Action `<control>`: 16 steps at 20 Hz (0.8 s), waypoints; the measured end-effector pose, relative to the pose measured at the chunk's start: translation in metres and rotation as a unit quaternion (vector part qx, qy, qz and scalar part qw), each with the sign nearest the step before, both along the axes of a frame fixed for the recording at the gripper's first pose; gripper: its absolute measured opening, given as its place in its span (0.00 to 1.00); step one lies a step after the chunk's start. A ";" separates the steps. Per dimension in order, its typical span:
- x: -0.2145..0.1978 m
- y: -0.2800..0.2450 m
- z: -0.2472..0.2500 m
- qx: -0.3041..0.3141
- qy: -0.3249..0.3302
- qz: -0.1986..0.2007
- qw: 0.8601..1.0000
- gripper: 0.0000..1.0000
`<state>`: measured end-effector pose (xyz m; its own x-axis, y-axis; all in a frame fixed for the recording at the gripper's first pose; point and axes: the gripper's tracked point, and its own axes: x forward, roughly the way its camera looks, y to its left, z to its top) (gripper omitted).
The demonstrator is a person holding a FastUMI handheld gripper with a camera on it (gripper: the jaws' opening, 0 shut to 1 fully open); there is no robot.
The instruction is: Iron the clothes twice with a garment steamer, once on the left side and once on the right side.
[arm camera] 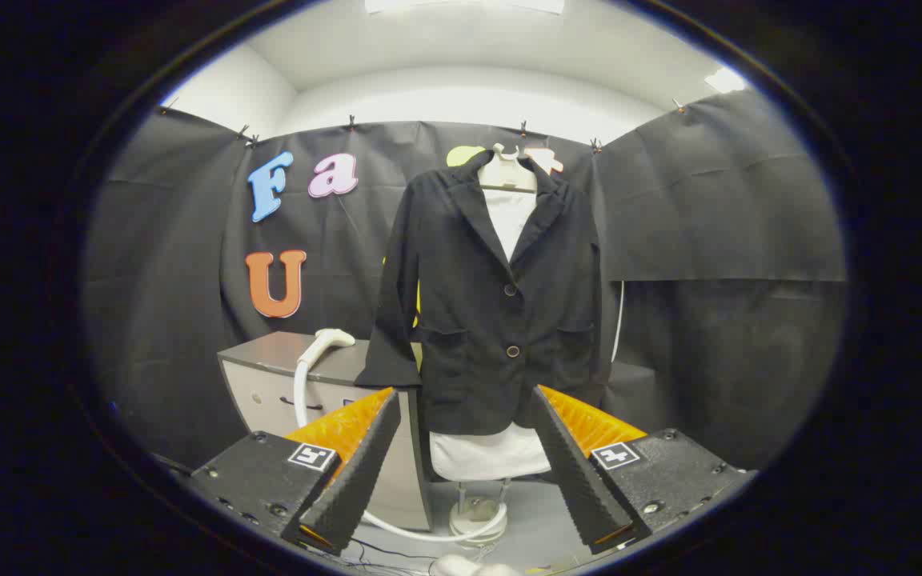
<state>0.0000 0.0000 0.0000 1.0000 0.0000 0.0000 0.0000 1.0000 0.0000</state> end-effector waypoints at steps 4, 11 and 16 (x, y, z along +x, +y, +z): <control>0.002 0.004 -0.002 0.002 0.006 -0.002 1.000 1.00; 0.004 0.006 -0.003 0.005 0.017 -0.010 1.000 1.00; 0.026 0.018 0.001 0.007 0.021 -0.008 1.000 1.00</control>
